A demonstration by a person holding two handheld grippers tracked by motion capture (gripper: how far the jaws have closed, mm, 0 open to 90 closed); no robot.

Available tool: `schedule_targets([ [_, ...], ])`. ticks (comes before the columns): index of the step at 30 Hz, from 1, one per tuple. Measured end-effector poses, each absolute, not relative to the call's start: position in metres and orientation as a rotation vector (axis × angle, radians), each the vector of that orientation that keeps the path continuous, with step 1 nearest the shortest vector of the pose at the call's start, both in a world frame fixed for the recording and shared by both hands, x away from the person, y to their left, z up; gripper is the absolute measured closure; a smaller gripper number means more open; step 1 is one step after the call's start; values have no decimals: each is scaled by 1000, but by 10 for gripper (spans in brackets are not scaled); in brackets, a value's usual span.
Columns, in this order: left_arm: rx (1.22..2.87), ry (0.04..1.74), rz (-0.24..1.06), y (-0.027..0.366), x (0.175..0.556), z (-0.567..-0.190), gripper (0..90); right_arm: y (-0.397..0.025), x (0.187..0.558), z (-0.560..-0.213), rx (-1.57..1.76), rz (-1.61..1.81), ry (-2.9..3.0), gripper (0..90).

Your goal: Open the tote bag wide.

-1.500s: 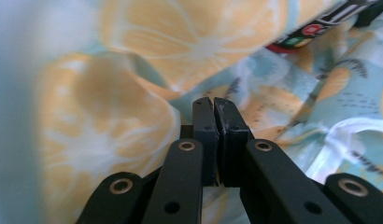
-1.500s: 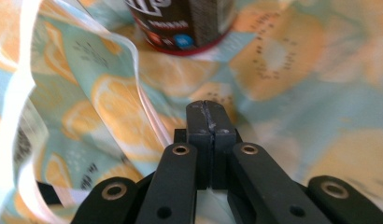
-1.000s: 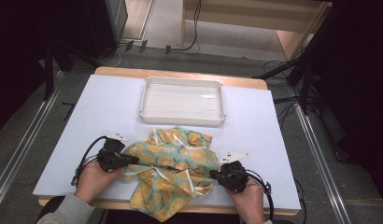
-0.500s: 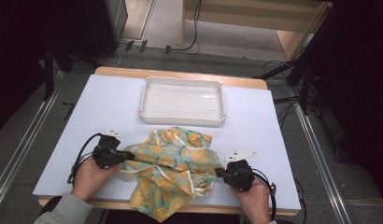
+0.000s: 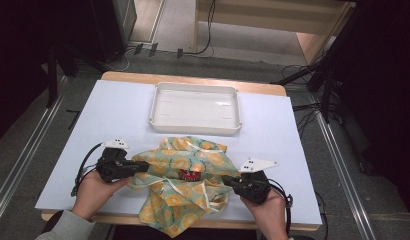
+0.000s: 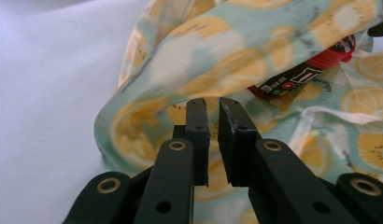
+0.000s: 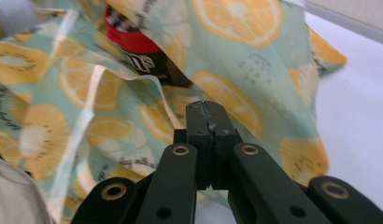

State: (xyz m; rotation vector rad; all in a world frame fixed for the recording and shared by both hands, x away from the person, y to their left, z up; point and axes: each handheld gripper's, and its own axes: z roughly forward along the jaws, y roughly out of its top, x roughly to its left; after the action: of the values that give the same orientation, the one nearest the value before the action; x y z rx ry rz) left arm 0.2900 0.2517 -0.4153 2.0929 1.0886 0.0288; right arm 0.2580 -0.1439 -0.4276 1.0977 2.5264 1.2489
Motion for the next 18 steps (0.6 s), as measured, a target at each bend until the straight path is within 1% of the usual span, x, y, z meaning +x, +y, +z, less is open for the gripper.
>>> schedule_targets([
  [5, 2092, 1043, 18, 241, 286, -405, 855, -131, 261, -422, 1048, 1273, 2550, 900],
  [8, 2088, 1026, -33, 232, 284, -405, 863, -121, 263, -420, 1000, 1277, 2572, 900],
  [14, 2130, 1010, -22, 220, 285, -410, 871, -108, 270, -417, 953, 1271, 2590, 900],
  [18, 2168, 982, 26, 209, 286, -408, 870, -104, 276, -416, 958, 1283, 2575, 900],
])
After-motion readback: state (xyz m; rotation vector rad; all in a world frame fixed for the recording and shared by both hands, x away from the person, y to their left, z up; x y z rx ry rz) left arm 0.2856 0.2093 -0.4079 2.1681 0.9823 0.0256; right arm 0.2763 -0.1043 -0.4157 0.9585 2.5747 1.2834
